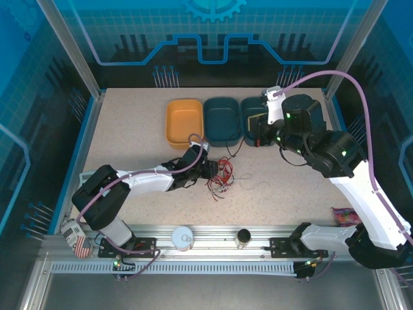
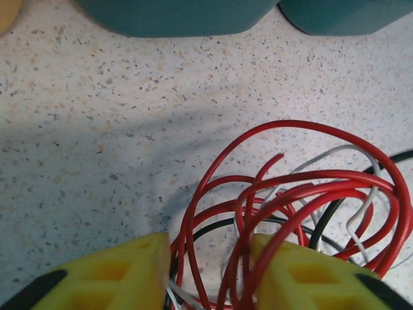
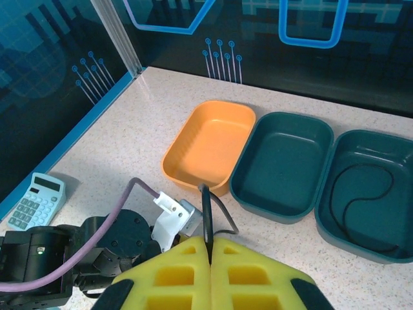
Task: Untangle the cables
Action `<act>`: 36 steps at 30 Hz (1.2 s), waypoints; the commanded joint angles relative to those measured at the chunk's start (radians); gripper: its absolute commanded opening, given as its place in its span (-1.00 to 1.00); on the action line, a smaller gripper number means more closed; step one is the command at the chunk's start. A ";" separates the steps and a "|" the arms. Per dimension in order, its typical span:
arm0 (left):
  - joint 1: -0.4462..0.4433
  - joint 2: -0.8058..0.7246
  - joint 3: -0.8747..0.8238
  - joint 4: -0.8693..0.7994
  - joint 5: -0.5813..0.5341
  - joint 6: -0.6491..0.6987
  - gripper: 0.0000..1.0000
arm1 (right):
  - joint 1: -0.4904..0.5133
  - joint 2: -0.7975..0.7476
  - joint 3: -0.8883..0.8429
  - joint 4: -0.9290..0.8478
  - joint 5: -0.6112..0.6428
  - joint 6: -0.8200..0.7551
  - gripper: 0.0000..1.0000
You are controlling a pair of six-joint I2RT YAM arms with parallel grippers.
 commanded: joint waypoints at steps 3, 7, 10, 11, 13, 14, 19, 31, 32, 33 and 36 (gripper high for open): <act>0.001 0.016 -0.009 -0.043 -0.050 -0.043 -0.38 | 0.008 -0.007 0.080 -0.057 0.090 -0.029 -1.00; 0.006 0.005 -0.033 -0.063 -0.056 -0.058 -0.50 | 0.009 -0.014 0.110 -0.104 0.182 -0.044 -1.00; 0.010 -0.008 -0.049 -0.076 -0.059 -0.059 -0.53 | 0.008 -0.025 0.127 -0.128 0.255 -0.051 -1.00; 0.012 -0.013 -0.054 -0.077 -0.061 -0.060 -0.53 | 0.008 -0.032 0.130 -0.132 0.278 -0.055 -1.00; 0.013 -0.020 -0.065 -0.076 -0.063 -0.056 -0.53 | 0.008 -0.040 0.133 -0.137 0.309 -0.060 -1.00; 0.012 -0.022 -0.069 -0.074 -0.062 -0.051 -0.52 | 0.006 -0.045 0.138 -0.139 0.326 -0.065 -1.00; 0.013 -0.021 -0.073 -0.075 -0.059 -0.041 -0.53 | 0.005 -0.056 0.161 -0.145 0.380 -0.085 -1.00; 0.013 -0.079 -0.077 -0.089 -0.029 -0.038 -0.08 | -0.001 -0.025 0.170 -0.152 0.416 -0.115 -1.00; 0.013 -0.088 -0.078 -0.091 -0.016 -0.038 -0.02 | -0.003 -0.018 0.174 -0.150 0.412 -0.120 -1.00; 0.014 -0.105 -0.077 -0.092 0.000 -0.036 0.05 | -0.006 -0.006 0.179 -0.148 0.408 -0.125 -1.00; 0.014 -0.163 -0.078 -0.113 0.032 -0.037 0.28 | -0.022 0.029 0.192 -0.138 0.392 -0.138 -1.00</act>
